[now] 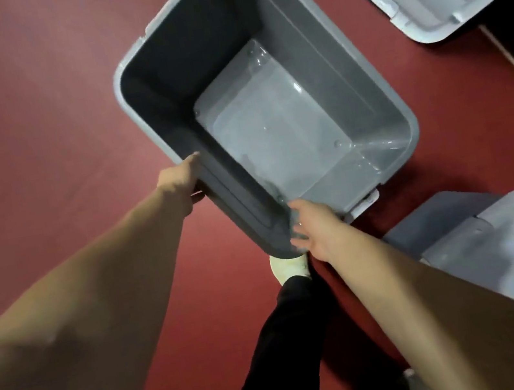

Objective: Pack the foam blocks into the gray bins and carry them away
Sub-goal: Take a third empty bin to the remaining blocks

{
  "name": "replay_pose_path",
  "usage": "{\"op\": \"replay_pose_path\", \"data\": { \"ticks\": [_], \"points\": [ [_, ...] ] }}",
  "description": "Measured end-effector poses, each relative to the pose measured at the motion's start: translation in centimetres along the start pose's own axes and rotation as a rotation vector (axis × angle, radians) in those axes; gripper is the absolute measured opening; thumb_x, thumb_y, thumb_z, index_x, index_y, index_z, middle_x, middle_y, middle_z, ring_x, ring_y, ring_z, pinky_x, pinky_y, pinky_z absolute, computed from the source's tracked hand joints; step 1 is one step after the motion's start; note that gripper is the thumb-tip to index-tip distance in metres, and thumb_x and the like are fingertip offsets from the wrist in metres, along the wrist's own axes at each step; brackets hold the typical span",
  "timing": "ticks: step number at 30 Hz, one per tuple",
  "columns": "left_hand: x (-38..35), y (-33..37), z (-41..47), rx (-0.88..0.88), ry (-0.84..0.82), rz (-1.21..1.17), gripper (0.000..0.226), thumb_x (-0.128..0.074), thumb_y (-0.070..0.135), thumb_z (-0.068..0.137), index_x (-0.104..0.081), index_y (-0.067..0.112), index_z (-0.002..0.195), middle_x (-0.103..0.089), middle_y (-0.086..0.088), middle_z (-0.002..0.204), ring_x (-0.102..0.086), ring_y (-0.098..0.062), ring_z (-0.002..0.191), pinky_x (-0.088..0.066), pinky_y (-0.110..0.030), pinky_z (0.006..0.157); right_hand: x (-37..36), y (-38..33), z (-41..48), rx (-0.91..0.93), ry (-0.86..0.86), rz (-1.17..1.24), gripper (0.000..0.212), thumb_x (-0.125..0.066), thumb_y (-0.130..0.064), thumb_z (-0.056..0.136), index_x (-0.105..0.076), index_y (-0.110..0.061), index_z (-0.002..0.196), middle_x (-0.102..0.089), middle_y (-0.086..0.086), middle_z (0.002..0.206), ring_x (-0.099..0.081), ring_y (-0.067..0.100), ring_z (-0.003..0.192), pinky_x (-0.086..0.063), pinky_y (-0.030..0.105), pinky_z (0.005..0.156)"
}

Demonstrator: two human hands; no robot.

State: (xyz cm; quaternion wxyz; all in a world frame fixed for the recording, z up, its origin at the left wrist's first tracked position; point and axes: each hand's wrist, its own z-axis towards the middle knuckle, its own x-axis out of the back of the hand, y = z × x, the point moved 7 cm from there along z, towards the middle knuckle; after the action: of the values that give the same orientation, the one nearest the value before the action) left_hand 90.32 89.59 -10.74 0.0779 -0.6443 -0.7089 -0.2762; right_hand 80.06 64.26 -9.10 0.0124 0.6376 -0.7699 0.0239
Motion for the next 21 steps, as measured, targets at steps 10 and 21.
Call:
{"op": "replay_pose_path", "data": {
  "ticks": [10, 21],
  "points": [
    [-1.3, 0.6, -8.2, 0.000, -0.049, -0.356, 0.015, -0.064, 0.015, 0.075, -0.062, 0.006, 0.087, -0.065, -0.011, 0.076, -0.062, -0.022, 0.057, -0.059, -0.032, 0.061, 2.0, -4.8, -9.8, 0.493, 0.363, -0.189, 0.027, -0.056, -0.021, 0.089, -0.066, -0.017, 0.065, -0.065, -0.006, 0.061, -0.055, 0.015, 0.058, -0.044, 0.021, 0.052],
    [13.4, -10.0, -32.5, 0.039, 0.140, -0.879, 0.006, -0.062, 0.001, 0.078, -0.060, 0.007, 0.081, -0.064, -0.010, 0.075, -0.063, -0.023, 0.068, -0.055, -0.034, 0.068, 0.9, 7.7, -28.2, -0.092, -0.150, -0.049, 0.080, -0.064, -0.067, 0.080, -0.064, 0.009, 0.105, -0.063, 0.022, 0.116, -0.066, 0.040, 0.101, -0.058, 0.046, 0.074]
  ]
}}
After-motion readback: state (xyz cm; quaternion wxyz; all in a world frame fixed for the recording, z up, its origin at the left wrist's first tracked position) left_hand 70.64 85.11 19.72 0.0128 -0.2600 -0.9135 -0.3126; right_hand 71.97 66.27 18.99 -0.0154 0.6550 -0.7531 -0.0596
